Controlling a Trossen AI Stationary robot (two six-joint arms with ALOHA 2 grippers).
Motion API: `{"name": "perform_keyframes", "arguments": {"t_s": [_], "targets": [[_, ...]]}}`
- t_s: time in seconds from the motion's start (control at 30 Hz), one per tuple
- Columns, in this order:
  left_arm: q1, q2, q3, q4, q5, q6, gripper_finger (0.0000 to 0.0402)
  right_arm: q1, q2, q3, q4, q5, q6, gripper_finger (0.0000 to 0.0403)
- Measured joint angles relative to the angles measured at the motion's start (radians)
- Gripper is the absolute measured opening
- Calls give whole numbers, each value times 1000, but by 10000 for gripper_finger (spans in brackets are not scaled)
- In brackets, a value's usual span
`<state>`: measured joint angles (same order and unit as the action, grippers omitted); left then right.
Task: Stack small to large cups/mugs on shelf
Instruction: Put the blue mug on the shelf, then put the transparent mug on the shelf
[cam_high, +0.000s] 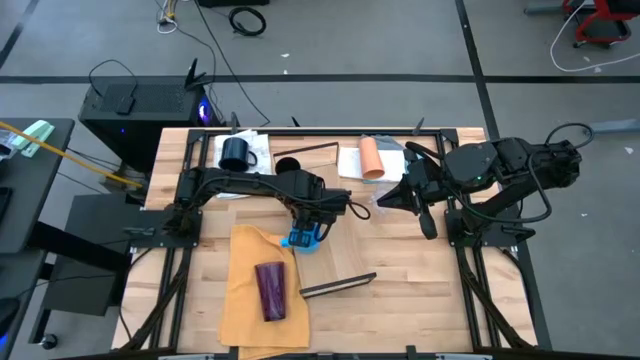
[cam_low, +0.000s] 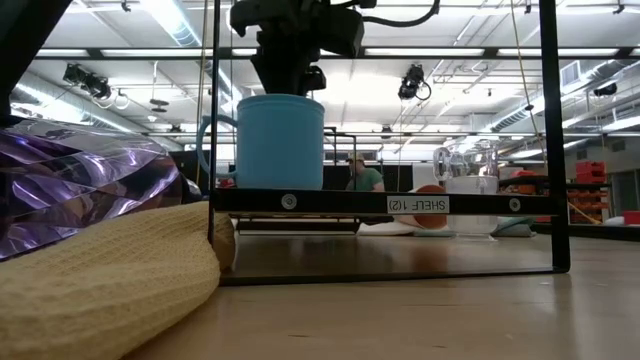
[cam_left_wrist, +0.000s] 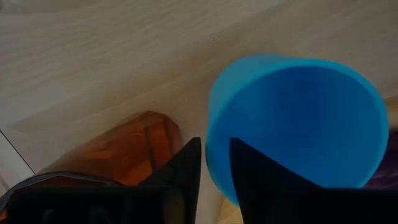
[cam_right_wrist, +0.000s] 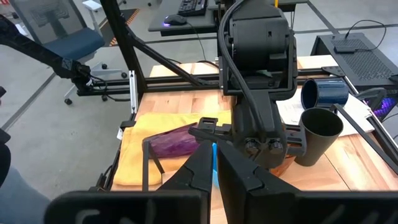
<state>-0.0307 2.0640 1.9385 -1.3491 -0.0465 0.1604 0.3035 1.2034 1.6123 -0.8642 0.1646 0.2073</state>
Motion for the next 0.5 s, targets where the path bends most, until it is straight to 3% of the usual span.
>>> {"name": "perform_keyframes", "arguments": {"t_s": [0.5], "targets": [[0, 0, 0, -4, -1, 0, 103, 0, 0, 0, -2, 0, 0, 27]]}}
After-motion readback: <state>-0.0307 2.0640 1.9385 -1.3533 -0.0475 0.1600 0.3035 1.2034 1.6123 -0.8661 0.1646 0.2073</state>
